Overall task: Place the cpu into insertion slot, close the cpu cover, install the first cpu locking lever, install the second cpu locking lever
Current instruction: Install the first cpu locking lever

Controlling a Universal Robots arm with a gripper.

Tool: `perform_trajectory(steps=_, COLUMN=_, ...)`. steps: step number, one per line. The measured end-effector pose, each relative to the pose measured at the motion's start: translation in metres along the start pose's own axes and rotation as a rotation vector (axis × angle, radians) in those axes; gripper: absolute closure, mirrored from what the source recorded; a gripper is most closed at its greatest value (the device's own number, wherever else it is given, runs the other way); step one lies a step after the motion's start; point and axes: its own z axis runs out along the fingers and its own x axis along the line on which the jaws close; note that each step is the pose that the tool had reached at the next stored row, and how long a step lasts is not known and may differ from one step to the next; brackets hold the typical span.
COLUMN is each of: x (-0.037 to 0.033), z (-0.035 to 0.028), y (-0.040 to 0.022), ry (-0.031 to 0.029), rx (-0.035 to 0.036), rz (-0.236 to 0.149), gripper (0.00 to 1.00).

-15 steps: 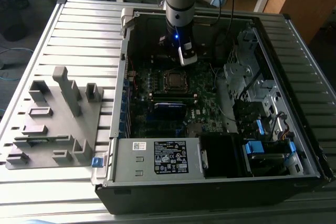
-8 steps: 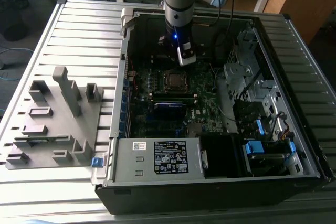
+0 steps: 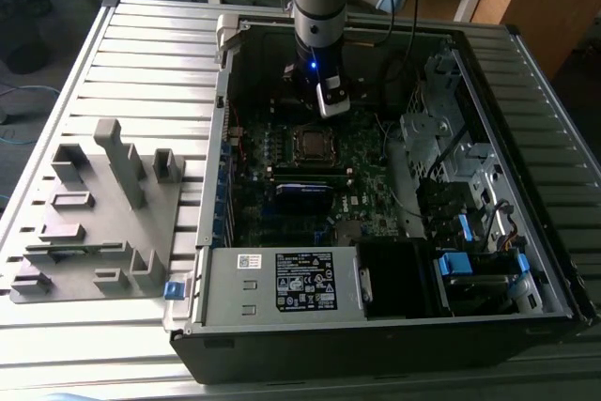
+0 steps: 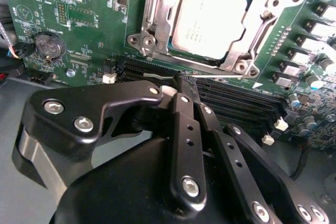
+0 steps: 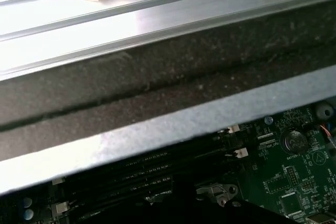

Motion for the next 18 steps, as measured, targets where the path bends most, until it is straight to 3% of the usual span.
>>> perform_trajectory(steps=13, x=0.0026, z=0.0034, y=-0.0016, ry=-0.0291, rx=-0.0092, rz=-0.006, gripper=0.89)
perform_trajectory(steps=18, x=0.0033, z=0.0039, y=-0.0016, ry=-0.0314, rx=-0.0100, rz=-0.006, gripper=0.89)
